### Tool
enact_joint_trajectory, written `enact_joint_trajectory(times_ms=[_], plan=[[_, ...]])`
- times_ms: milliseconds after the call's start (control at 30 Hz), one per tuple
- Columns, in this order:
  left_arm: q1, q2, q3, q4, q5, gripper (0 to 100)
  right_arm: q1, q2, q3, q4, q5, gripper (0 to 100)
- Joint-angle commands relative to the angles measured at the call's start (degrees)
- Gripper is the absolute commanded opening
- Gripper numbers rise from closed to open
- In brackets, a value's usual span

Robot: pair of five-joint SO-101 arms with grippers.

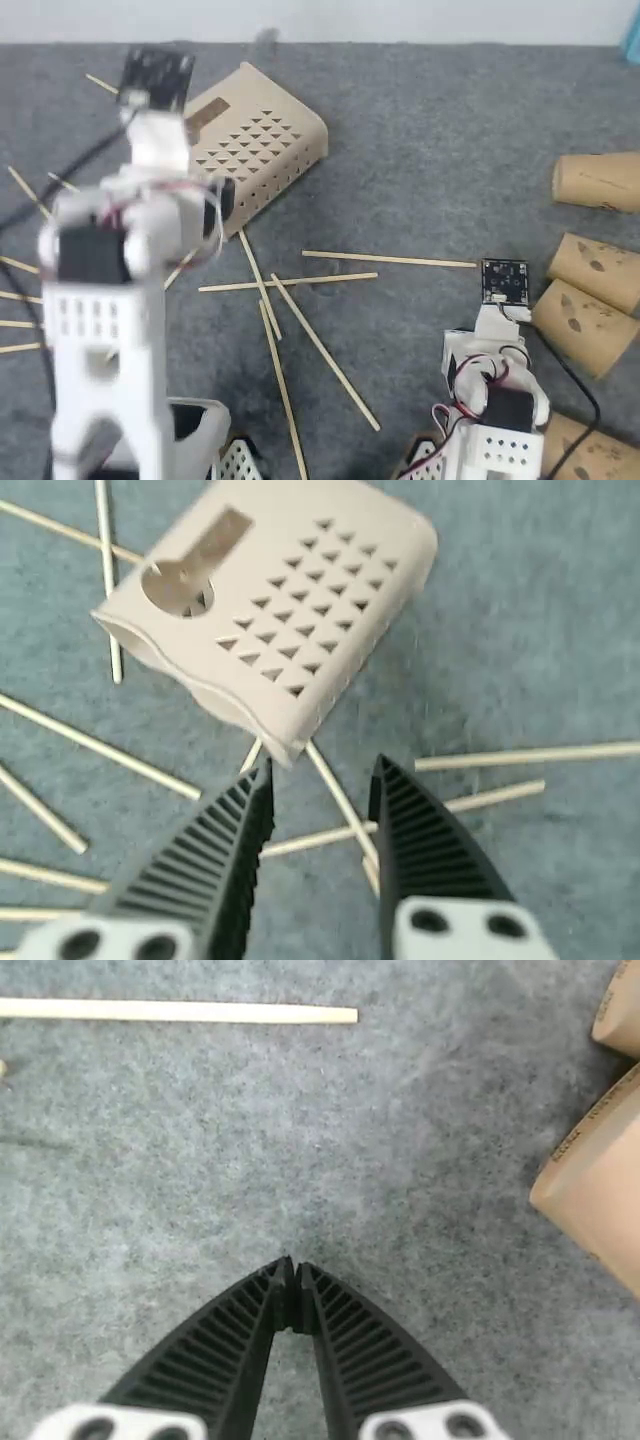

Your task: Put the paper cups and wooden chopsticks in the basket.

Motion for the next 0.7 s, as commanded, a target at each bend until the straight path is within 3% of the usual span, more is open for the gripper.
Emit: enact_joint_trajectory(times_ms=[0, 200, 400, 667], plan=[[-0.18, -14.86, 18.77, -10.90, -0.62, 16, 0.66, -0.57, 1.05, 0.40, 0.70, 0.8], [0.00, -29.54, 43.38, -24.97, -0.62, 17, 0.66, -0.57, 1.05, 0.40, 0.70, 0.8], [-0.44, -34.90, 59.21, -33.93, -0.62, 38, 0.66, -0.57, 1.05, 0.40, 0.70, 0.8], [-3.16, -34.99, 69.05, -48.79, -4.84, 36, 0.66, -0.57, 1.05, 0.40, 0.70, 0.8]])
